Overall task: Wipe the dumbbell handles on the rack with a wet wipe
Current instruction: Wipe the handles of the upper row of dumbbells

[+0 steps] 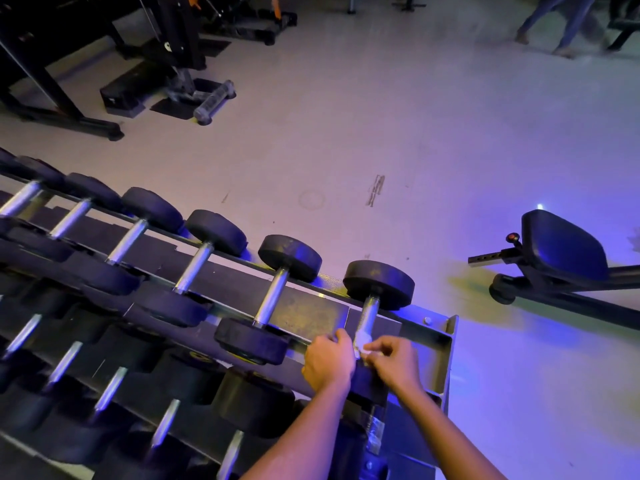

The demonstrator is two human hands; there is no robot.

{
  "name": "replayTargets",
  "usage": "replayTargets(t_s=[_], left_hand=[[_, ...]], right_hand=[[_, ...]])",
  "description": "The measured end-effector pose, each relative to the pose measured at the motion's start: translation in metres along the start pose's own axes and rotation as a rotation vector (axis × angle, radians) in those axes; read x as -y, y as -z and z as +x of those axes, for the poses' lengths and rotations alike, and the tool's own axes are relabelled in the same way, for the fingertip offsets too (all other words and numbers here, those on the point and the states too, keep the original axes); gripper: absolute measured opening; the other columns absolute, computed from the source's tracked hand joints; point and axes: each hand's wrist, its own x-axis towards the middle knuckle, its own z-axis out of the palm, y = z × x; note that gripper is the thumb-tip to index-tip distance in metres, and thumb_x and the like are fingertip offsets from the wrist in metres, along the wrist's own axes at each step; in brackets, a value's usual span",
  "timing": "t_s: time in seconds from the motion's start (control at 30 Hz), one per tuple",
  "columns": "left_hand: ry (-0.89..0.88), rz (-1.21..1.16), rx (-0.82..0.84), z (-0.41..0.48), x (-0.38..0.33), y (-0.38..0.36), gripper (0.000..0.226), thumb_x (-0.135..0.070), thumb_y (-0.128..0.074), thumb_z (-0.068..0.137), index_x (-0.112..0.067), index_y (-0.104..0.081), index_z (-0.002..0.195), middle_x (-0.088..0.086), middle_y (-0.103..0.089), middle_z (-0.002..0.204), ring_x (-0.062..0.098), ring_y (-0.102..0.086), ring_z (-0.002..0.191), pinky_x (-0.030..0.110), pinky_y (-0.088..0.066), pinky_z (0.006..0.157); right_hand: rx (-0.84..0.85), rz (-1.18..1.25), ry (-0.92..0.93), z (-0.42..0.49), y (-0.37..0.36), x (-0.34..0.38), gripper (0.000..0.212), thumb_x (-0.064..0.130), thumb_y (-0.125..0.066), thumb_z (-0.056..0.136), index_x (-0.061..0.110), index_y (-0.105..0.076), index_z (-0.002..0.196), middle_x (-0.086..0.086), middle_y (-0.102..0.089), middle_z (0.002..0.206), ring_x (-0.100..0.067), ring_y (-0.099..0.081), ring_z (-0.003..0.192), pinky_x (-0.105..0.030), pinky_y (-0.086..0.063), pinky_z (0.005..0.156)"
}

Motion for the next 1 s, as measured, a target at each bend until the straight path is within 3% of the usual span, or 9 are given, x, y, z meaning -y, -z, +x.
replayTargets(t_s=[0.13,0.23,0.37,0.67,1.0], left_hand=[[-0.005,0.011,0.009,0.000,0.000,0.000,0.034,-0.039,-0.044,0.090,-0.016,-0.069,0.094,0.011,-0.068,0.107,0.033,-0.061,0.101,0.036,-0.046,0.085],[-0.008,0.009,0.001,-0.001,0.000,0.000,0.035,-0.039,-0.044,0.090,-0.015,-0.069,0.095,0.012,-0.068,0.107,0.033,-0.061,0.101,0.036,-0.046,0.084],[-0.010,0.002,-0.005,0.000,-0.001,0.000,0.035,-0.038,-0.044,0.090,-0.015,-0.070,0.093,0.012,-0.068,0.107,0.034,-0.060,0.100,0.036,-0.046,0.084],[-0.011,-0.015,-0.026,-0.001,0.000,0.001,0.037,-0.039,-0.044,0.091,-0.015,-0.071,0.095,0.012,-0.068,0.107,0.033,-0.060,0.097,0.034,-0.045,0.081],[-0.051,-0.059,0.016,-0.008,0.003,0.007,0.041,-0.045,-0.045,0.088,-0.015,-0.072,0.096,0.011,-0.069,0.104,0.033,-0.062,0.096,0.036,-0.050,0.085]], right_hand=[[0.038,-0.004,-0.027,-0.003,0.001,-0.003,0.027,0.004,-0.077,0.069,0.029,-0.072,0.060,0.014,-0.070,0.065,-0.003,-0.063,0.066,-0.018,-0.048,0.062],[-0.094,0.075,-0.060,0.005,0.007,0.007,0.022,0.006,-0.075,0.069,0.027,-0.072,0.063,0.007,-0.072,0.068,-0.015,-0.067,0.068,-0.028,-0.053,0.064],[-0.245,0.178,-0.036,0.028,0.015,0.033,0.006,0.017,-0.076,0.075,0.021,-0.076,0.080,0.001,-0.073,0.076,-0.017,-0.068,0.077,-0.025,-0.048,0.067],[-0.135,-0.119,-0.010,0.021,-0.002,0.037,0.007,0.013,-0.071,0.076,0.016,-0.076,0.073,-0.007,-0.074,0.080,-0.025,-0.067,0.082,-0.029,-0.051,0.073],[-0.061,0.013,-0.121,-0.022,-0.009,0.028,0.007,0.014,-0.076,0.075,0.019,-0.075,0.070,-0.004,-0.073,0.081,-0.017,-0.065,0.081,-0.022,-0.046,0.072]])
